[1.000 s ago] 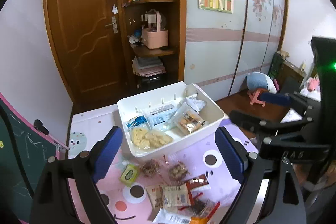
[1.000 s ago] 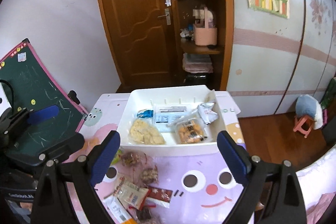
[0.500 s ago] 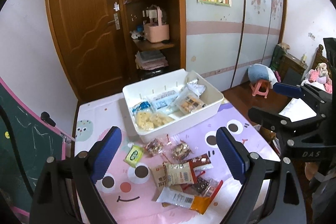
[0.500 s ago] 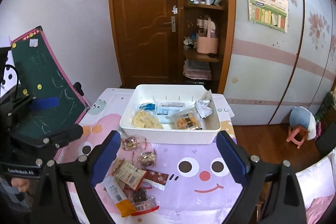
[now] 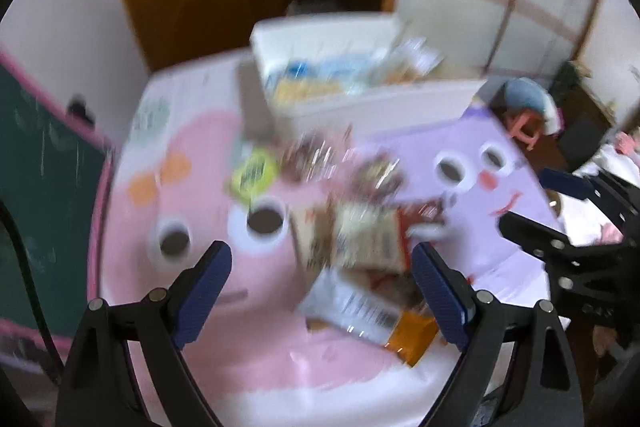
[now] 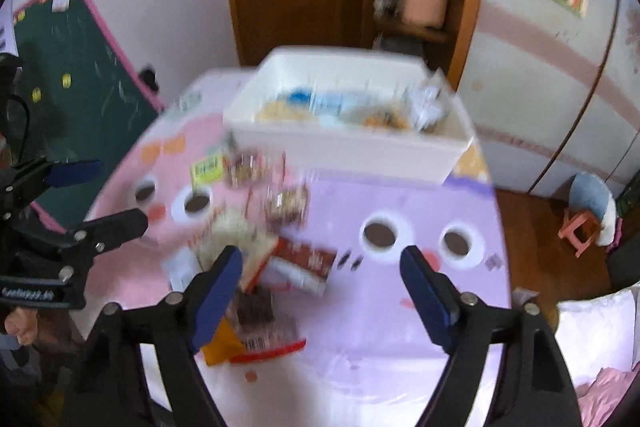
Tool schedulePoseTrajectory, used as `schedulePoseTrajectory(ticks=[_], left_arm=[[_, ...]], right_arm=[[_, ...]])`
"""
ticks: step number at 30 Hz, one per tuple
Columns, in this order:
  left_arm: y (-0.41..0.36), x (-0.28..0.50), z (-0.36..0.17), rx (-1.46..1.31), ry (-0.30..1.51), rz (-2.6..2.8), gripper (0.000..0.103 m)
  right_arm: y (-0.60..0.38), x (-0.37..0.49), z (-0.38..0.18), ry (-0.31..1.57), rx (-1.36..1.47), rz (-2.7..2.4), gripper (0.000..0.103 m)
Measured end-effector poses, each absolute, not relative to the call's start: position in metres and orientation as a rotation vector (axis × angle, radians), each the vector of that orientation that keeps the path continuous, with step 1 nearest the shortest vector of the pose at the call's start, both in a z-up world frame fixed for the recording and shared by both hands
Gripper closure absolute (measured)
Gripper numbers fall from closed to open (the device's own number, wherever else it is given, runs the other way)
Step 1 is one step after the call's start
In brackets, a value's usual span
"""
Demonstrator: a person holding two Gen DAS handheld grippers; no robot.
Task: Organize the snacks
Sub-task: 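Move both grippers down toward the remaining packets on the tablecloth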
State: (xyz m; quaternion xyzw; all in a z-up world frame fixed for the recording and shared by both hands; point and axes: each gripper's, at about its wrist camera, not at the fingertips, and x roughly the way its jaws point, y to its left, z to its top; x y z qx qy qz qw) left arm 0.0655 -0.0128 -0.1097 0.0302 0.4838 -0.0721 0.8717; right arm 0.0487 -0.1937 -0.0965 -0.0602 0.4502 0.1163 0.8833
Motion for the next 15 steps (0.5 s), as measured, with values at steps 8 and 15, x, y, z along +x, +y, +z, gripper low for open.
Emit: schedulePoseTrajectory(ticks=[8, 15], left_arm=[[0.0, 0.075, -0.177, -0.15, 1.178, -0.033, 0.012], [-0.012, 0.074, -0.194, -0.15, 1.208, -0.006, 0.012]], right_arm=[[-0.179, 0.052, -0.16, 1.088, -0.13, 0.322, 0.033], [-0.157, 0.055, -0.18, 1.11, -0.186, 0.377, 0.033]])
